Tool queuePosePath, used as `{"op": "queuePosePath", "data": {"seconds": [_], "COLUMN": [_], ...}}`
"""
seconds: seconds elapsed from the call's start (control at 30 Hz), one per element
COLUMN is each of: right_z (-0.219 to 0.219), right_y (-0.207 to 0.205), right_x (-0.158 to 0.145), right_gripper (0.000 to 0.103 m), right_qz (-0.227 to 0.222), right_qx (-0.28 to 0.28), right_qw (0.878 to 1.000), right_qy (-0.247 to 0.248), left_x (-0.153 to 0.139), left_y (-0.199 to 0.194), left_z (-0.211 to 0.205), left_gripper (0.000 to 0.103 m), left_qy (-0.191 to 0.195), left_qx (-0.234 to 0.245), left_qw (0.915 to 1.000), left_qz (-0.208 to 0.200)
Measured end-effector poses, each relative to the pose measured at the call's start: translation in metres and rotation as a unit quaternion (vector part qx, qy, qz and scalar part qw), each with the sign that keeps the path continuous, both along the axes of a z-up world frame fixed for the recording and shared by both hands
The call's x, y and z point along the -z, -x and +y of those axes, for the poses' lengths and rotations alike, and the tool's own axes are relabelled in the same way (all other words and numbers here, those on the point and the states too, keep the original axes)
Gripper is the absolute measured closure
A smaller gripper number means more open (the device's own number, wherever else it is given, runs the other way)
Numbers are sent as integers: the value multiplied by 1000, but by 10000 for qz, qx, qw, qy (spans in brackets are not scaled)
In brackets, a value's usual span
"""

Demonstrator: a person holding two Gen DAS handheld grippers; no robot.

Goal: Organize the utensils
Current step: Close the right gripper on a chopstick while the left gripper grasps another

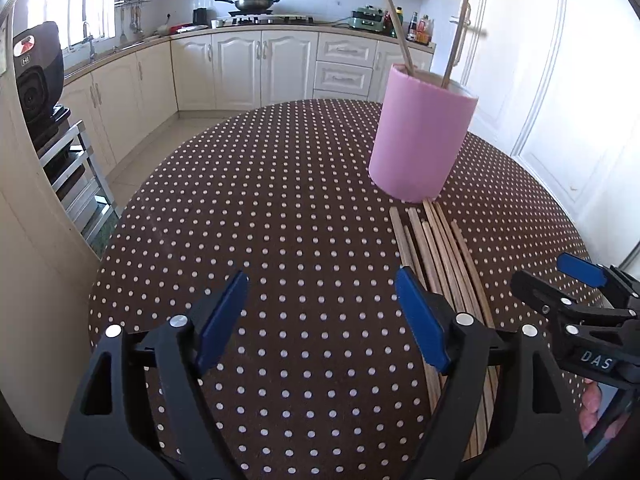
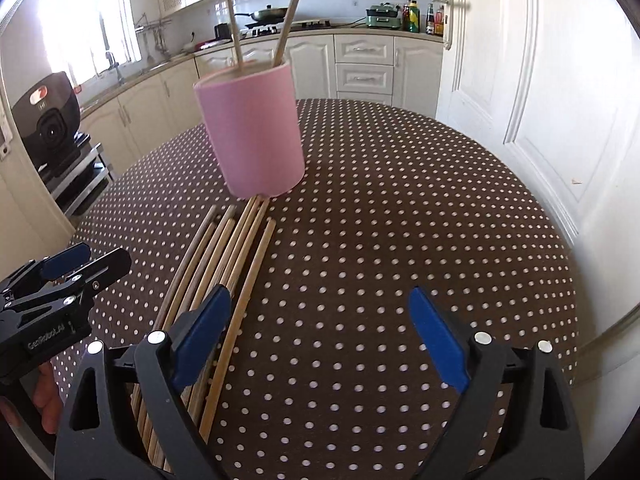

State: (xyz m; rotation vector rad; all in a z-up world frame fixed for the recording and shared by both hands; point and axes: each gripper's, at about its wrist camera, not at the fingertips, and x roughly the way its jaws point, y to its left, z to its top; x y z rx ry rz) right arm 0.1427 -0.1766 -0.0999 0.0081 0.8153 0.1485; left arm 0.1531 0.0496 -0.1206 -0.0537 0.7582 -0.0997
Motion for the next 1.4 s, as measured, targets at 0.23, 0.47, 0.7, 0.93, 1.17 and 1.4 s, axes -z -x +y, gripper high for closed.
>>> {"op": "queuePosePath", "data": {"seconds": [0.23,0.47,0.7,0.93,1.17,1.4], "right_z": [14,22,31,36,21,19], "right_y": [-5,-11,-18,-17,-15,-13], "right_x": [9,13,17,16,15,13], "right_gripper": [15,15,38,92,98,98], "right_qz": [100,202,313,292,336,351], "right_qx": [-62,-67,-34,-258,-174,-192], "right_qw": [9997,9991,9980,9990,9990,9987], "right_qy": [217,355,541,211,-224,-331], "left_x": [4,3,5,6,5,9], "left_y": [0,2,2,-5,-11,-25], "left_z": [5,10,10,5,-6,-23], "left_gripper": [26,24,24,23,23,23], "left_qy": [-59,-13,45,82,11,-170], "left_qx": [-37,26,89,100,192,213], "left_qw": [9999,9999,9998,9995,9989,9979], "left_qz": [139,138,188,295,423,593]}}
